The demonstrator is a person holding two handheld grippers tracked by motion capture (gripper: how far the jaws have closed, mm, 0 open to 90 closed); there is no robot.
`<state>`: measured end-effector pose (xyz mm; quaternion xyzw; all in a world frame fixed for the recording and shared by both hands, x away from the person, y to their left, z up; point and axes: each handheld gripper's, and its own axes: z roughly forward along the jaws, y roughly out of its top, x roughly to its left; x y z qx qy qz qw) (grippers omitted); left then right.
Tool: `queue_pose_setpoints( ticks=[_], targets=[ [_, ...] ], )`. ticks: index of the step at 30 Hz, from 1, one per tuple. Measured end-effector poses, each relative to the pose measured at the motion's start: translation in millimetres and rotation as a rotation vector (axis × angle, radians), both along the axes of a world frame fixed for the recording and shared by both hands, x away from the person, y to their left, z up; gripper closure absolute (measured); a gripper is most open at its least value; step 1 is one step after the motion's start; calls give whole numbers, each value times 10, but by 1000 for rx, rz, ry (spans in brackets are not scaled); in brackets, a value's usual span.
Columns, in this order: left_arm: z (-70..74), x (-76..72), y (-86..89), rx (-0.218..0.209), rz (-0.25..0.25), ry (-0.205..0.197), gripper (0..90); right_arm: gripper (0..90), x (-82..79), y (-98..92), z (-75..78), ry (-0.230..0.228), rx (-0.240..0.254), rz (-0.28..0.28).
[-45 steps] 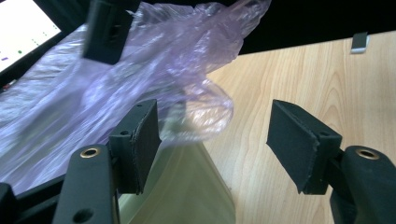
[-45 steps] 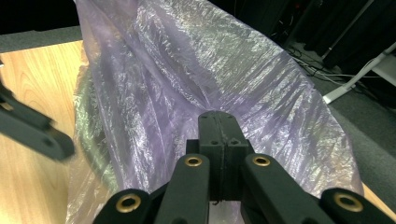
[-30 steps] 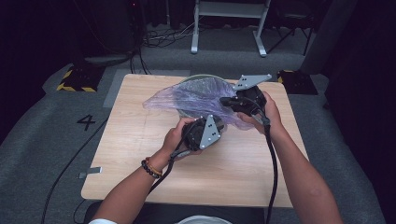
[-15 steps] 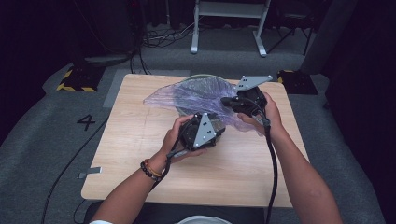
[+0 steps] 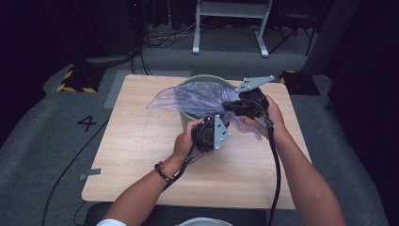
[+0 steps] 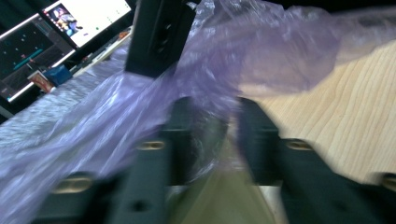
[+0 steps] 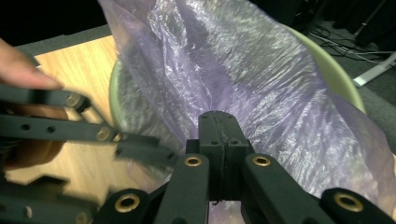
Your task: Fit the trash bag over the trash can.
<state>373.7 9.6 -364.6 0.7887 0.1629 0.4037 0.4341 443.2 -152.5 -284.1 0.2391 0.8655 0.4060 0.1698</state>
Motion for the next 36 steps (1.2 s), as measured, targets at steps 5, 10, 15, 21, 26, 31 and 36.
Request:
queue_pose_setpoints(
  ticks=[5,10,15,21,26,31,36],
  targets=[
    [53,-108,138,6,-71,-37,895,900,41,-89,12,-20,16,-43],
    [24,-160,272,73,-119,-10,900,899,129,-181,1,-16,42,-84],
    [-16,-204,512,112,-141,21,900,884,263,-303,-27,4,61,-129],
    [-112,-196,843,144,-103,72,900,860,407,-430,-67,9,65,-181],
    [-192,-183,1081,171,-64,108,900,849,524,-503,-154,7,54,-219],
    [-303,-103,1226,198,-36,143,900,853,651,-577,-283,15,68,-276],
    [-431,20,1358,204,-9,193,900,863,774,-655,-429,20,68,-331]
  ],
)
